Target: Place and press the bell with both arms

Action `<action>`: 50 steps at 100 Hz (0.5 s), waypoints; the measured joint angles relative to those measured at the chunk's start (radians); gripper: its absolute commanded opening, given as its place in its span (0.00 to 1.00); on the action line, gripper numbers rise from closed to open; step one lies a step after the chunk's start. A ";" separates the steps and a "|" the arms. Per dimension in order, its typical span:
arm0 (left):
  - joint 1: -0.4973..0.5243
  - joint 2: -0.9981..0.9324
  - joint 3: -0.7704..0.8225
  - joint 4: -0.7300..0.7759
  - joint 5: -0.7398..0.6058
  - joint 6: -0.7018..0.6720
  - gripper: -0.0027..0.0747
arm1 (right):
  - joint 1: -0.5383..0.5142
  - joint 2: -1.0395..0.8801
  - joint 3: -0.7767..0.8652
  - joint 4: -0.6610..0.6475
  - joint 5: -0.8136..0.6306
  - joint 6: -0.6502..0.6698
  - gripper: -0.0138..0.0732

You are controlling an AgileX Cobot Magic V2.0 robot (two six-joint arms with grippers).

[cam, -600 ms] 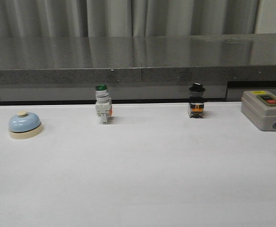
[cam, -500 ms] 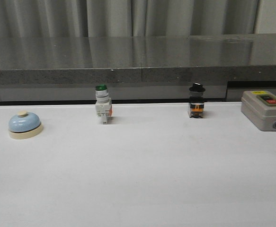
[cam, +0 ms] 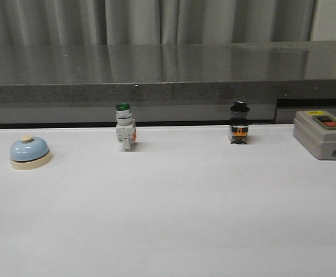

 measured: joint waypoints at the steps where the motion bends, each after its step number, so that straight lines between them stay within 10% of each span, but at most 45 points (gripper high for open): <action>1: 0.000 0.000 0.000 0.000 0.000 0.000 0.01 | 0.000 0.000 0.000 0.000 0.000 0.000 0.09; 50: 0.000 0.425 -0.423 -0.066 0.222 0.000 0.01 | 0.000 0.000 0.000 0.000 0.000 0.000 0.09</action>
